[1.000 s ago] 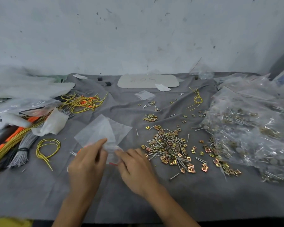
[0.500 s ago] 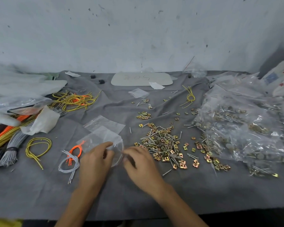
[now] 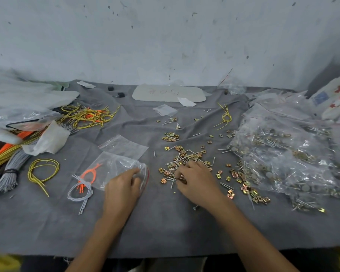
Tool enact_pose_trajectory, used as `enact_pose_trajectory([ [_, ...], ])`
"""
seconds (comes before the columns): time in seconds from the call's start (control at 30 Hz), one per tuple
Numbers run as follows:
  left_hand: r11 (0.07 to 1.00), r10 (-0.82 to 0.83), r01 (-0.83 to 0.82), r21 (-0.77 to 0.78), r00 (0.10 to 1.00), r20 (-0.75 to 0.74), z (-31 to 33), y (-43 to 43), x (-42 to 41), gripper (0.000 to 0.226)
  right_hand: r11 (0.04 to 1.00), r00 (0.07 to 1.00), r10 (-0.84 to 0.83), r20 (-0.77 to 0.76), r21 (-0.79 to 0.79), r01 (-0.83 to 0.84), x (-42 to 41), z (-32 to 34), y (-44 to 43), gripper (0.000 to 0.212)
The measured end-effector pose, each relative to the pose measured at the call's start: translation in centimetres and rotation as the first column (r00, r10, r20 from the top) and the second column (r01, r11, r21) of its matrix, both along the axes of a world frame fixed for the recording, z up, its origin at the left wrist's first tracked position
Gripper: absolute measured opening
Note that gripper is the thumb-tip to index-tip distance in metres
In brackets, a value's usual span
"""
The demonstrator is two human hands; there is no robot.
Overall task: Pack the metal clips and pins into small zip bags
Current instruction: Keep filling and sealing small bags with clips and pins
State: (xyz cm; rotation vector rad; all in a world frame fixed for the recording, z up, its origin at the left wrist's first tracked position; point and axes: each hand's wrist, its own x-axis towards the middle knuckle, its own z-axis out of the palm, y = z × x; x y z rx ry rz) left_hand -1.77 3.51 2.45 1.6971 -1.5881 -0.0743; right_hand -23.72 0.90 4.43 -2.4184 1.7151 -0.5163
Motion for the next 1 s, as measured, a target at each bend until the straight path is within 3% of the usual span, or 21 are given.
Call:
enact_pose_trajectory([
  [0.23, 0.996, 0.0, 0.019, 0.087, 0.976, -0.216, 0.1, -0.6, 0.8, 0.034, 0.998, 0.998, 0.049, -0.027, 0.04, -0.048, 0.7, 0.0, -0.7, 0.021],
  [0.43, 0.994, -0.025, 0.06, 0.092, 0.939, -0.343, -0.2, -0.9, 1.1, 0.034, 0.998, 0.993, 0.023, -0.116, -0.059, -0.03, 1.8, 0.0, -0.7, 0.02],
  [0.7, 0.992, -0.029, 0.072, 0.103, 0.926, -0.377, -0.5, -1.1, 1.2, 0.03, 0.991, 0.99, -0.036, -0.134, -0.131, 0.019, 2.4, -0.8, -1.0, 0.024],
  [0.9, 0.989, -0.03, 0.079, 0.124, 0.935, -0.353, -0.5, -1.2, 1.2, 0.031, 0.987, 0.986, -0.09, 0.138, -0.121, 0.107, 2.3, -0.6, -0.9, 0.007],
  [1.0, 0.989, -0.021, 0.069, 0.128, 0.939, -0.344, -0.5, -1.3, 1.2, 0.031, 0.988, 0.976, -0.099, 0.192, -0.101, 0.12, 2.3, -0.6, -0.9, 0.005],
])
